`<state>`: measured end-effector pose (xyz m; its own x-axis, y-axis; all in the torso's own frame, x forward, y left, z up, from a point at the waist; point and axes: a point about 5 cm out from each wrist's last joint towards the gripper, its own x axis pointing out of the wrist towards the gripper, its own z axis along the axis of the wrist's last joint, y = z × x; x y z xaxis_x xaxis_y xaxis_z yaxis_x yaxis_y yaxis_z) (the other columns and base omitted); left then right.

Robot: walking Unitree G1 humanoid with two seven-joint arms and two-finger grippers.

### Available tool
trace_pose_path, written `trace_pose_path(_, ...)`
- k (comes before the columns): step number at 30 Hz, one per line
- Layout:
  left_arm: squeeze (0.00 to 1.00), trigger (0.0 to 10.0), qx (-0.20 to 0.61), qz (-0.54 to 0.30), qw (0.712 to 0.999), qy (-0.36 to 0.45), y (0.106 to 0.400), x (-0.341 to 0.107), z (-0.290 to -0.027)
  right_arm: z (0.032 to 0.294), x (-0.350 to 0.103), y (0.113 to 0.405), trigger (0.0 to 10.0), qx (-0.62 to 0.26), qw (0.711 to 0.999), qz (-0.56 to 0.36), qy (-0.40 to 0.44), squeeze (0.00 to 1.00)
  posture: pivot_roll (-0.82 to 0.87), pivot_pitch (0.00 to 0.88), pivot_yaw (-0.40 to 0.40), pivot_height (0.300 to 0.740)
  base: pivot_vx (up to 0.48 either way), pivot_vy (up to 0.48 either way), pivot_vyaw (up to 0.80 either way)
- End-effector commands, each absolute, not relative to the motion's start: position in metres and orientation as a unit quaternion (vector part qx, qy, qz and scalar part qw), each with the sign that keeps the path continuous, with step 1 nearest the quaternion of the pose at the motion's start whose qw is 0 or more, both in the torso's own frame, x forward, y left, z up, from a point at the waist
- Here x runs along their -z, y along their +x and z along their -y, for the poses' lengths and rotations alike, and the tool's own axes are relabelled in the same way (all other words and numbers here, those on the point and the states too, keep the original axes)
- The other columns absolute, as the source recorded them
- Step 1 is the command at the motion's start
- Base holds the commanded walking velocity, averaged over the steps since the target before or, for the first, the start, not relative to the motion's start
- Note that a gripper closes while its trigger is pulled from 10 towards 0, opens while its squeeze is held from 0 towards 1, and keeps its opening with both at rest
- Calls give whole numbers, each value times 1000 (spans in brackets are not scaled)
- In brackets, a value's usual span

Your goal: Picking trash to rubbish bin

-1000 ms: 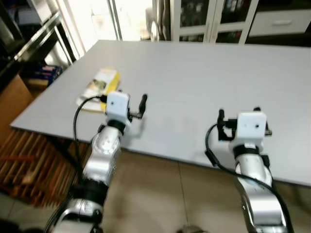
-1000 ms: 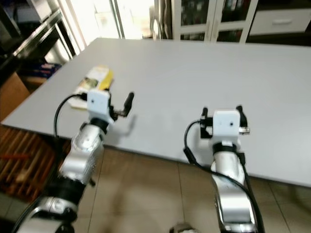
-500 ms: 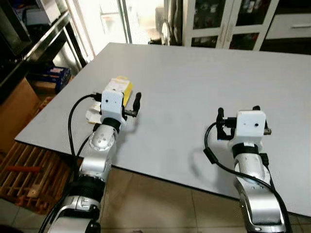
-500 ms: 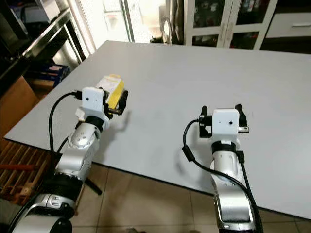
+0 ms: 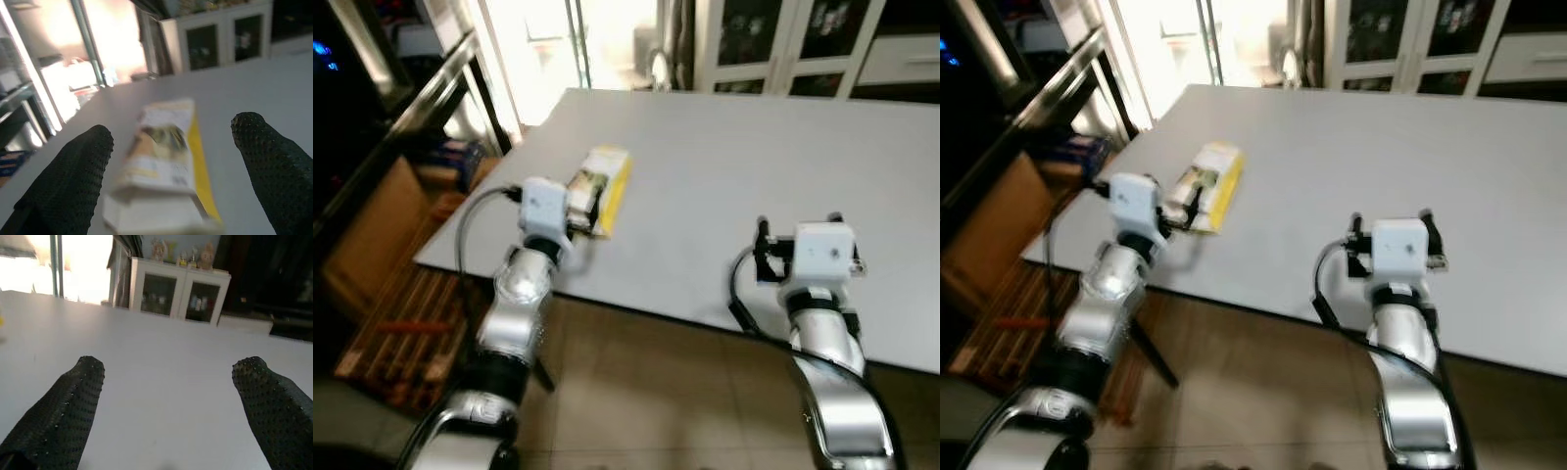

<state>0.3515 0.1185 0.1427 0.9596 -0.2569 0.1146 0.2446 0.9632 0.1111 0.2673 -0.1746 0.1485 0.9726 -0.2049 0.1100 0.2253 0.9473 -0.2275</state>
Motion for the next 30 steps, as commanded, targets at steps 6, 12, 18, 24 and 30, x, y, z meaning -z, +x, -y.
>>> trace_pose_path(6,0,10000,127,65,988,66,351,-143,-126,167,-155,268,10000,102,986,59,-121,0,-102,62,81,740,292,379,0)
trace_pose_path(12,0,10000,128,63,988,62,349,-140,-126,165,-155,269,10000,97,985,64,-125,0,-100,60,81,740,421,46,0)
trace_pose_path(18,0,10000,134,64,987,55,349,-140,-123,165,-155,269,10000,97,985,64,-126,0,-98,58,81,740,0,0,0)
trace_pose_path(24,0,10000,134,69,987,55,348,-142,-123,165,-155,270,10000,96,985,65,-127,0,-99,56,78,740,0,0,0)
trace_pose_path(30,0,10000,142,76,985,56,348,-143,-122,166,-155,270,10000,94,985,66,-130,0,-100,52,75,740,249,0,0)
